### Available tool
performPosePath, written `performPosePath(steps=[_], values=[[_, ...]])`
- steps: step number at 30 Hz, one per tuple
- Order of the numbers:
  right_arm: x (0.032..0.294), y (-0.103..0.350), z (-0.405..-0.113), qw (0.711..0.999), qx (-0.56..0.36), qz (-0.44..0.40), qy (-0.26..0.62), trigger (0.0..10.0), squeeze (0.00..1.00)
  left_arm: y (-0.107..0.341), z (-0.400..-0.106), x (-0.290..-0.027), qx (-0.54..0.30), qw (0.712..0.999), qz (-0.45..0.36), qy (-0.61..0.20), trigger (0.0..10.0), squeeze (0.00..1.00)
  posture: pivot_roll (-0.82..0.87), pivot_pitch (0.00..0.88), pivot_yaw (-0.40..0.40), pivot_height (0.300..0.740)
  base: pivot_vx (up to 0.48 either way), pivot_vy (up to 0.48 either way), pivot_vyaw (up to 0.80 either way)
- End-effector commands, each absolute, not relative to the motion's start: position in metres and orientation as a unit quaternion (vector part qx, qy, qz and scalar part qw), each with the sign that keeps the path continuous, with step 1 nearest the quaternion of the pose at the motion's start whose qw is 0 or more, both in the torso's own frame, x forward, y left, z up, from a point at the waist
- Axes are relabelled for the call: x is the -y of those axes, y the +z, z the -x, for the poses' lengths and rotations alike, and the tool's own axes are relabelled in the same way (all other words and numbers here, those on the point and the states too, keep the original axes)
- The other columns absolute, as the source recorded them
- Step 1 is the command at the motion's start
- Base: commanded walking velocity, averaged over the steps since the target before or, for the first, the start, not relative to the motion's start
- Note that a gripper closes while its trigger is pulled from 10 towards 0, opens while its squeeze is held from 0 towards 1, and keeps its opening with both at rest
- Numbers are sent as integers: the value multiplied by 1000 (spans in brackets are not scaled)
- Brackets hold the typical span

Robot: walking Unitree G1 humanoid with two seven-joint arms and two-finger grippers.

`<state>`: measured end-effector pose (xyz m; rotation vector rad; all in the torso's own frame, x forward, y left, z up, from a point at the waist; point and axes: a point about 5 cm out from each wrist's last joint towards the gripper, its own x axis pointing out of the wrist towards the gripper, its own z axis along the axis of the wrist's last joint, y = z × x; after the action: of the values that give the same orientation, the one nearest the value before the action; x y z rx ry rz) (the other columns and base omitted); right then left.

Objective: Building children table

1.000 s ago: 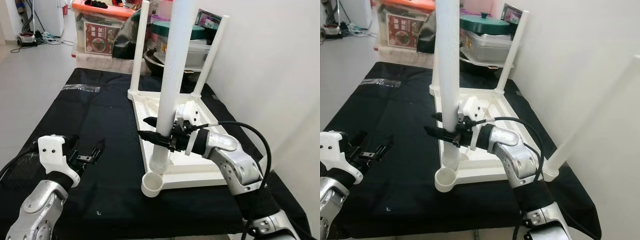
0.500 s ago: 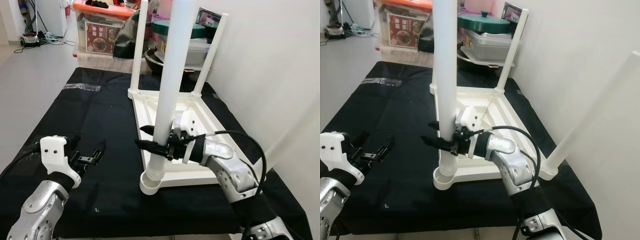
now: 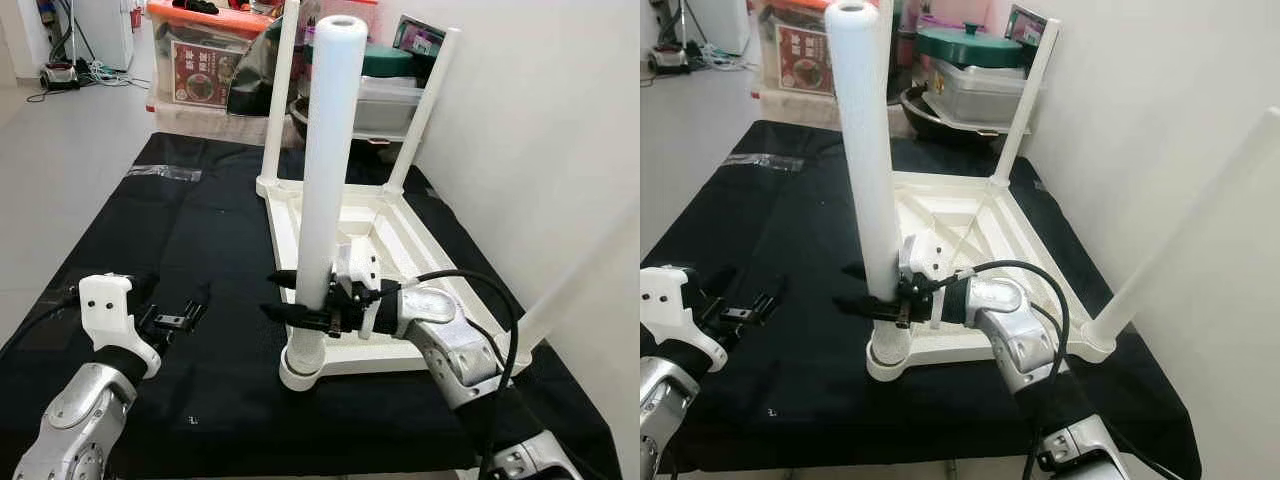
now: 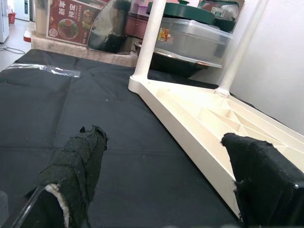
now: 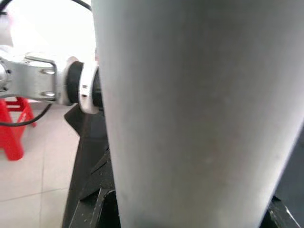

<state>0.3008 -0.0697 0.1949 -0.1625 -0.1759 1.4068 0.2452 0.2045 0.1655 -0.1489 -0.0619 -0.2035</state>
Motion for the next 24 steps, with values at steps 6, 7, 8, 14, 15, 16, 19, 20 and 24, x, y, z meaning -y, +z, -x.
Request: performPosePath(steps=[6,7,8,14,15,16,19,20,24], values=[[67,192,-296,734,71,54,673,10000,0,165,-245,-205,30,992,73,-99,10000,0,171,0,-198,740,0,0,0],[66,191,-296,733,70,50,675,10000,0,165,-244,-204,30,992,74,-99,10000,0,173,0,-202,740,0,0,0],[66,191,-296,733,70,50,675,10000,0,165,-244,-204,30,992,74,-99,10000,0,173,0,-202,740,0,0,0],[64,188,-299,747,66,-1,661,10000,0,165,-243,-206,31,992,80,-93,10000,0,176,0,-207,740,0,0,0],[64,188,-299,747,66,-1,661,10000,0,165,-243,-206,31,992,80,-93,10000,0,176,0,-207,740,0,0,0],[64,188,-299,747,66,-1,661,10000,0,165,-243,-206,31,992,80,-93,10000,0,176,0,-207,740,0,0,0],[64,186,-299,759,64,-21,648,10000,0,165,-243,-207,31,992,81,-91,10000,0,176,0,-207,740,0,0,0],[66,184,-300,773,66,-36,629,10000,0,165,-243,-207,30,992,81,-91,10000,0,168,0,-203,740,0,0,0],[71,180,-300,800,70,-61,593,10000,0,165,-243,-208,30,992,81,-89,10000,0,164,0,-197,740,0,0,0]])
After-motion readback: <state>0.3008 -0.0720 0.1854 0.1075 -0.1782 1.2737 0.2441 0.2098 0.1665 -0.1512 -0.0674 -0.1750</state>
